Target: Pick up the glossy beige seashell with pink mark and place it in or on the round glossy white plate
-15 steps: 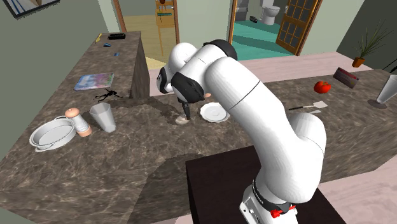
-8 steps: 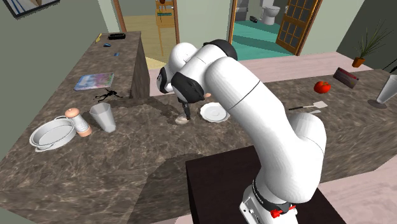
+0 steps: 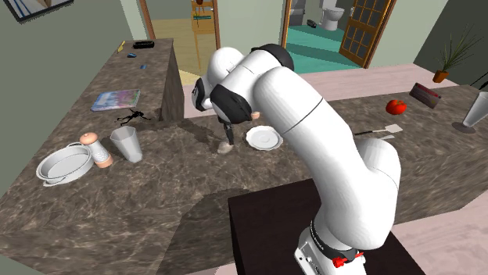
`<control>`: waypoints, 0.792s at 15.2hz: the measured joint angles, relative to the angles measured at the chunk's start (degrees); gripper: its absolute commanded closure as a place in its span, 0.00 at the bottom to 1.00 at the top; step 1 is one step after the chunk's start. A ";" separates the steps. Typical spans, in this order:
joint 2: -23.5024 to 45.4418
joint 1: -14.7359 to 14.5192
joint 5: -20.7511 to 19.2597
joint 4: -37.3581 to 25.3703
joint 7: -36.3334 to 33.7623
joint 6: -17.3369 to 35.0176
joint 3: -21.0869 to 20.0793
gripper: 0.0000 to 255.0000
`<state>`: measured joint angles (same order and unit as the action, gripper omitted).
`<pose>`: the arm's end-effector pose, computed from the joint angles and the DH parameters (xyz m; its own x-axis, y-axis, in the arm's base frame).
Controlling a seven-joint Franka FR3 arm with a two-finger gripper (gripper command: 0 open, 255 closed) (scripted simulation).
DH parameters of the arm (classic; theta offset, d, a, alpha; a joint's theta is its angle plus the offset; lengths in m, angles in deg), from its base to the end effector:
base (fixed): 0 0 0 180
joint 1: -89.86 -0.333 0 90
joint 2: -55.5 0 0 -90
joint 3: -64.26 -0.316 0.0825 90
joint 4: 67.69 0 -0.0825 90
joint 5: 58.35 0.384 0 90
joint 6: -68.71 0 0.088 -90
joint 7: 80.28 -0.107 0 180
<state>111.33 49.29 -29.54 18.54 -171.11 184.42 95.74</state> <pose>0.6445 0.1784 0.1192 -0.0030 -0.9959 0.0902 -0.9599 0.0282 0.2788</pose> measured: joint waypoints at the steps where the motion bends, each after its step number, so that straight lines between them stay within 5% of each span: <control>1: -0.52 -0.12 -0.21 0.10 -0.05 -0.42 0.21 1.00; 12: -6.32 -1.86 -2.40 1.85 -0.72 -4.47 2.49 1.00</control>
<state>105.01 47.43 -31.94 20.39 -171.82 179.95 98.24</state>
